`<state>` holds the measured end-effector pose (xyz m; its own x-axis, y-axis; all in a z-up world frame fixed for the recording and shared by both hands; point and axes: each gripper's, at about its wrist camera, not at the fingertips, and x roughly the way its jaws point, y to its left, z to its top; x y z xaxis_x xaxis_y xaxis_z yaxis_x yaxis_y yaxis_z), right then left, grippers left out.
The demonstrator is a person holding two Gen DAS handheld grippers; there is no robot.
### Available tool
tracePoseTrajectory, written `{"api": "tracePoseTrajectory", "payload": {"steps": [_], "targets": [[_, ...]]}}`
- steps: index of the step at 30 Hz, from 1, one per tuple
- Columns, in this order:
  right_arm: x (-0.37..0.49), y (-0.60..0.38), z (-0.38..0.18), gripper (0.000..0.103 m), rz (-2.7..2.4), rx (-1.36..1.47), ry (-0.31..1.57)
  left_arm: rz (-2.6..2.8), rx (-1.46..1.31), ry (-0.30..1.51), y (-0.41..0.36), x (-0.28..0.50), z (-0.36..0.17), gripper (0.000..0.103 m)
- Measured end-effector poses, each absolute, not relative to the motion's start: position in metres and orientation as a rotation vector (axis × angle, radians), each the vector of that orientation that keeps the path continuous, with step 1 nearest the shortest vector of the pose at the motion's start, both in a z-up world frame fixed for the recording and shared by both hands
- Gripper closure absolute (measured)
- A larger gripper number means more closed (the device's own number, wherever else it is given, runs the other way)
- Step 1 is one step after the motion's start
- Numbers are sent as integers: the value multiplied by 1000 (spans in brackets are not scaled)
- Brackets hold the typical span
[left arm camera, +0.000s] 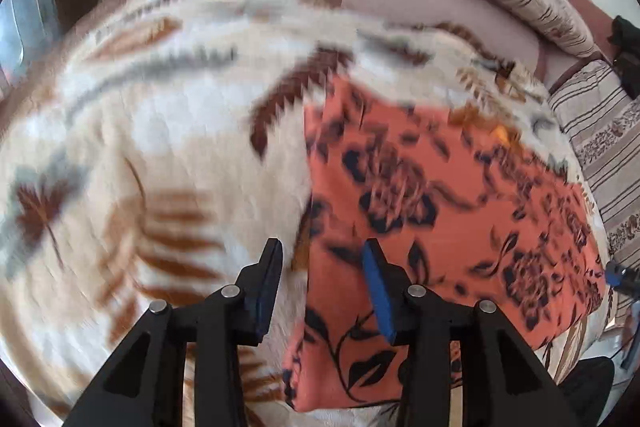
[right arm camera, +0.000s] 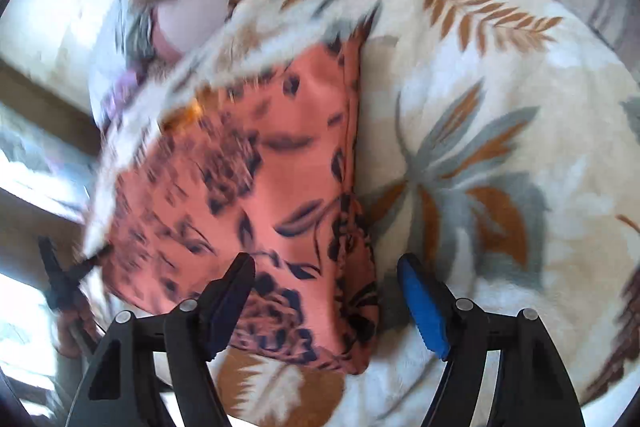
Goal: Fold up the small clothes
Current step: 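Lay the hem over the collar and release both tools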
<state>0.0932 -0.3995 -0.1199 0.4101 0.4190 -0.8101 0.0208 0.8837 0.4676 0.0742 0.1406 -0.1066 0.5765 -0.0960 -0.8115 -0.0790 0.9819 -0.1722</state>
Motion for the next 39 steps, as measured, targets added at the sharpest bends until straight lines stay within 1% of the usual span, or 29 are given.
{"api": "tracePoseTrajectory", "payload": {"steps": [2,4,6,8,11,13,14,15,16,17,19,20,21,23,24,25,26,27,28,29,31,32,35,37,39], "targets": [[100,-405,-92,25,251,422,1032,-12,-140,895,133,84,-83,59],[118,-403,-80,25,277,454,1013,-62,-139,862,123,98,-72,55],[137,-387,-73,25,382,486,1004,-125,-129,850,104,111,-69,38],[156,-367,-74,26,386,428,1016,-160,-75,846,83,126,-78,36],[175,-365,-89,26,125,297,1025,-108,-34,896,72,149,-94,36],[191,-372,-107,27,101,359,1058,-111,-89,893,77,158,-102,36],[195,-373,-117,31,123,384,1104,-108,-83,889,78,158,-106,36],[199,-368,-126,67,158,371,1149,-94,-30,917,75,164,-116,40],[203,-361,-133,74,175,335,1180,-71,14,972,77,167,-128,59],[203,-355,-129,76,168,283,1167,-36,27,1019,83,173,-138,83],[203,-350,-108,93,143,228,1114,-24,-23,986,92,177,-132,86],[200,-353,-97,93,115,203,1072,-7,-26,968,94,177,-129,87],[203,-356,-94,93,81,182,1057,18,-27,953,97,180,-133,84],[217,-367,-126,89,59,218,1148,31,-14,958,97,186,-146,83],[220,-372,-136,82,66,262,1167,30,11,946,93,186,-143,80],[217,-380,-134,67,70,321,1135,20,23,955,90,184,-138,72],[209,-389,-124,50,39,377,1106,3,15,969,89,180,-133,51],[201,-394,-116,11,23,406,1080,-5,3,971,88,174,-126,41],[188,-400,-105,6,19,424,1032,-7,1,949,87,163,-115,40],[171,-403,-93,6,26,433,988,-19,8,915,85,152,-105,40],[142,-407,-78,6,82,478,961,-19,31,844,80,121,-86,33],[119,-409,-69,6,108,516,942,-25,33,814,76,102,-79,26],[45,-402,-58,6,172,662,873,-49,46,798,64,65,-73,25],[5,-398,-68,6,201,768,883,-48,34,818,60,52,-80,24],[-25,-387,-94,6,206,868,929,-26,0,877,60,47,-102,24]]}}
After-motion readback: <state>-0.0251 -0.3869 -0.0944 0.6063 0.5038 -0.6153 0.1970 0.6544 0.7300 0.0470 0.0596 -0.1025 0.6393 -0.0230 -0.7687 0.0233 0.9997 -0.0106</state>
